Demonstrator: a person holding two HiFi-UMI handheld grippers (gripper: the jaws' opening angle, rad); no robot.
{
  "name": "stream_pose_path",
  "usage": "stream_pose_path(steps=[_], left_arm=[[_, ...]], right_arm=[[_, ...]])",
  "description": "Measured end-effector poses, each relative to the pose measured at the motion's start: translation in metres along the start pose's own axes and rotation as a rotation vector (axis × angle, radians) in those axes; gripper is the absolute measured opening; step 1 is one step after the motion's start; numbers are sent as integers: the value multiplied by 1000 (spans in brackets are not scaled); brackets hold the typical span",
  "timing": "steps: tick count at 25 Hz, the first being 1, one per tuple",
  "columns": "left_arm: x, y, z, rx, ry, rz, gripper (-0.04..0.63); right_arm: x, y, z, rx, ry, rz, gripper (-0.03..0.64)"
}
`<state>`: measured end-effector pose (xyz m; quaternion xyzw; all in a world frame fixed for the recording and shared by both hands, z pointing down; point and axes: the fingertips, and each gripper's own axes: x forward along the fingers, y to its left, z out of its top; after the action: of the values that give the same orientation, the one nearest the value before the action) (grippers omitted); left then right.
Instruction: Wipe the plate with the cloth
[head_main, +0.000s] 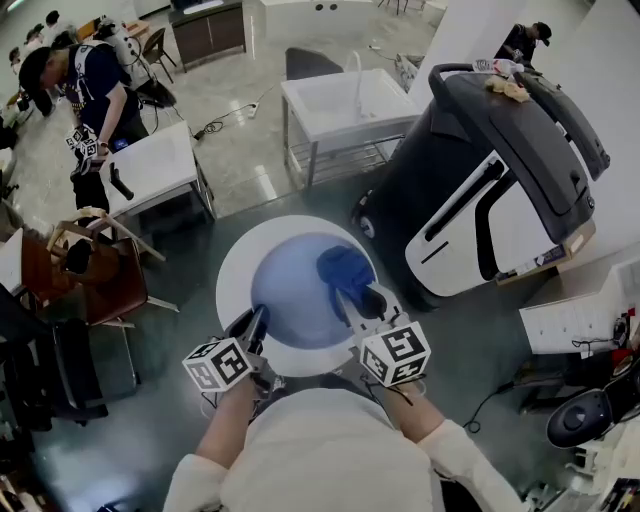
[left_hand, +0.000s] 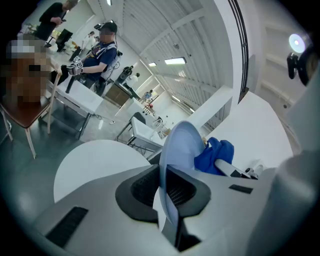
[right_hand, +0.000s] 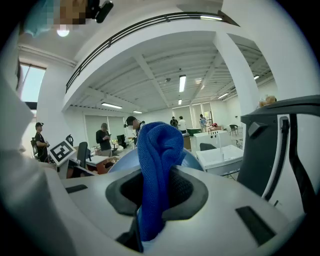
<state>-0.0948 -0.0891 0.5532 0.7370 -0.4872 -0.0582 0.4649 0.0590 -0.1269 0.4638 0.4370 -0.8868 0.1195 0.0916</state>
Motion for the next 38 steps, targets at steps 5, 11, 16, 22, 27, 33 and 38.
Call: stream_pose_path(steps=[5,11,16,22,27,33,38], left_arm=[[-7,-14,7,59,-18,-13,48],[-10,-19,11,107,-27,-12,48],[-8,-18,21,108,-48,0,48],[-7,-8,42,96,-100,17,48],[-6,-5,44,104,-103,19,48],[-1,-10,33,111,-71,3,48],[3,-14,24,124,-45,-5,48]], right_arm=[[17,9,-2,-37,29,3,92],[42,36,-5,-86,57,59,92],[51,65,-21,-113,125,149,92],[45,74,-58,-125,243,186,92],[35,31,-63,-103,266,73,92],[35,-20,-36,-132,224,-60,92],[56,-16,-5,-184,171,-57,92]])
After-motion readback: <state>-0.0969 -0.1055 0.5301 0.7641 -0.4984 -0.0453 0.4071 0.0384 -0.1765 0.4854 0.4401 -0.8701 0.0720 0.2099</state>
